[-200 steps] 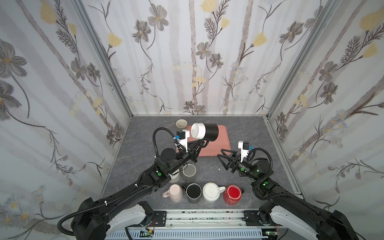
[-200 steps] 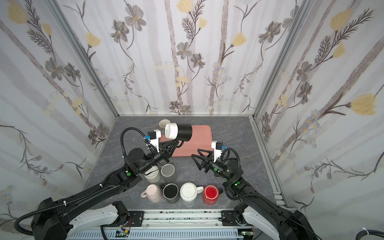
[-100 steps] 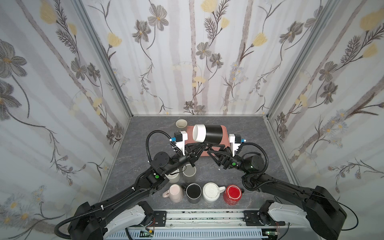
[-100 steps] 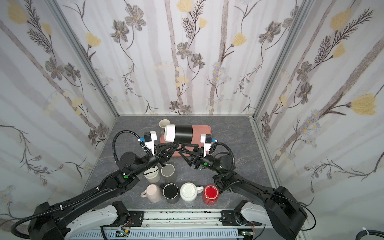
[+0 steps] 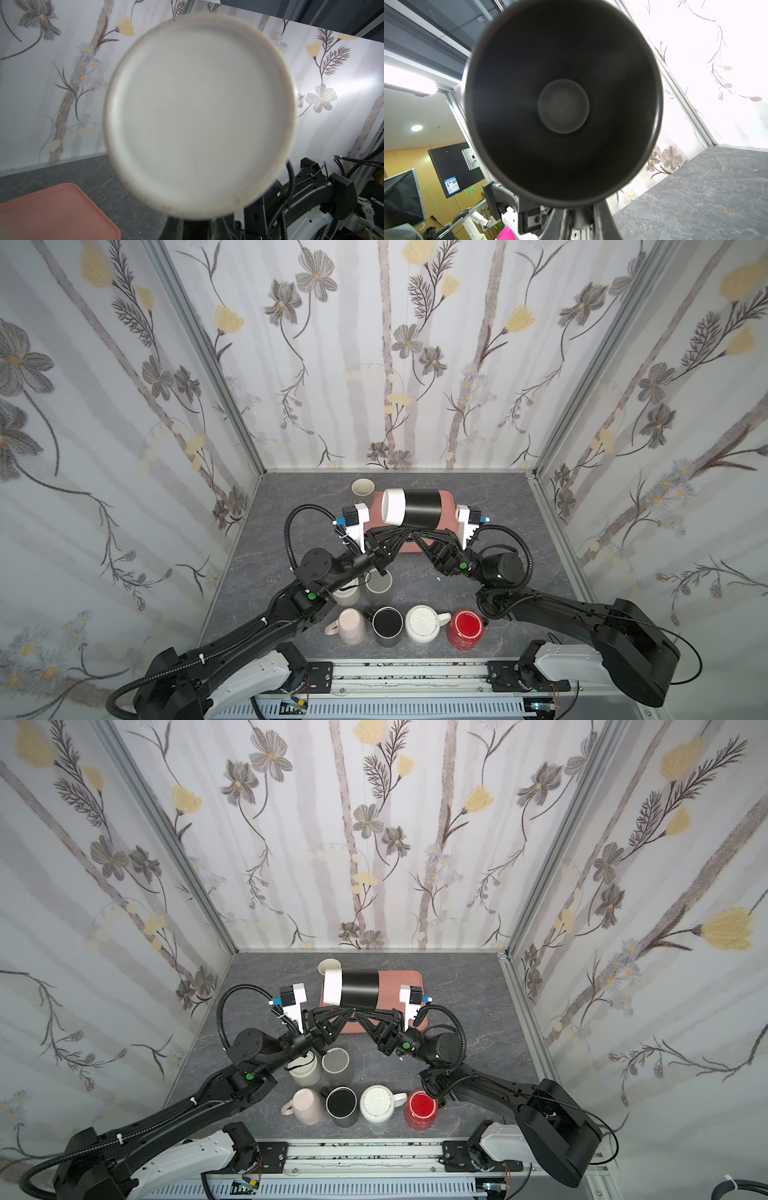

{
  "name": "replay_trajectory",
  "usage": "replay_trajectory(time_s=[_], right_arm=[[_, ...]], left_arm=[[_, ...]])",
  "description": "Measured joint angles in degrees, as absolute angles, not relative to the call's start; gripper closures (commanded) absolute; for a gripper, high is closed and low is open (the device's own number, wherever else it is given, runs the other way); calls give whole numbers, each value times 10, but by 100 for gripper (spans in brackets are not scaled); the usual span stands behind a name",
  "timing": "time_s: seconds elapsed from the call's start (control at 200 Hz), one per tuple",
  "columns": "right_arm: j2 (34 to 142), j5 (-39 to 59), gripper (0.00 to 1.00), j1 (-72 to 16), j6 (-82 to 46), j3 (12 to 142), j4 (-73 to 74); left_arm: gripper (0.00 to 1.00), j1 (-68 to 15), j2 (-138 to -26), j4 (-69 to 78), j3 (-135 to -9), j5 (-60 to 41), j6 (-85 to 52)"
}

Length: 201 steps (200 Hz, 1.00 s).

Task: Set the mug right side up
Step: 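Raise the black mug with both grippers and rotate its opening upward, then open the left gripper and carry the black mug over the tray with the right gripper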

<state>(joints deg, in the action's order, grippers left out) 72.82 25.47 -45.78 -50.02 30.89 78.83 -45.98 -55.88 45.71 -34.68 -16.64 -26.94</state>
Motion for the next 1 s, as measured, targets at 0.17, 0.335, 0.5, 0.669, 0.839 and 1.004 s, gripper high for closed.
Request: replay_trajectory(time_s=[0.17,0.335,0.5,0.669,0.839,1.004], right_arm=[[708,238,100,-463,-496,312,746],[656,193,100,-462,-466,315,642],[623,115,100,-444,-407,376,442],[700,24,100,-421,-316,511,209],[851,-54,100,-412,-241,627,14],[993,-90,100,-406,-183,764,-98]], left_arm=[[35,-461,-555,450,-347,-148,-273],[0,-460,-523,420,-336,-88,-275],[0,-460,-475,381,-319,-29,-278],[0,-460,-408,330,-310,51,-276],[0,-460,-369,282,-303,99,-269],[0,-460,-343,243,-292,115,-264]])
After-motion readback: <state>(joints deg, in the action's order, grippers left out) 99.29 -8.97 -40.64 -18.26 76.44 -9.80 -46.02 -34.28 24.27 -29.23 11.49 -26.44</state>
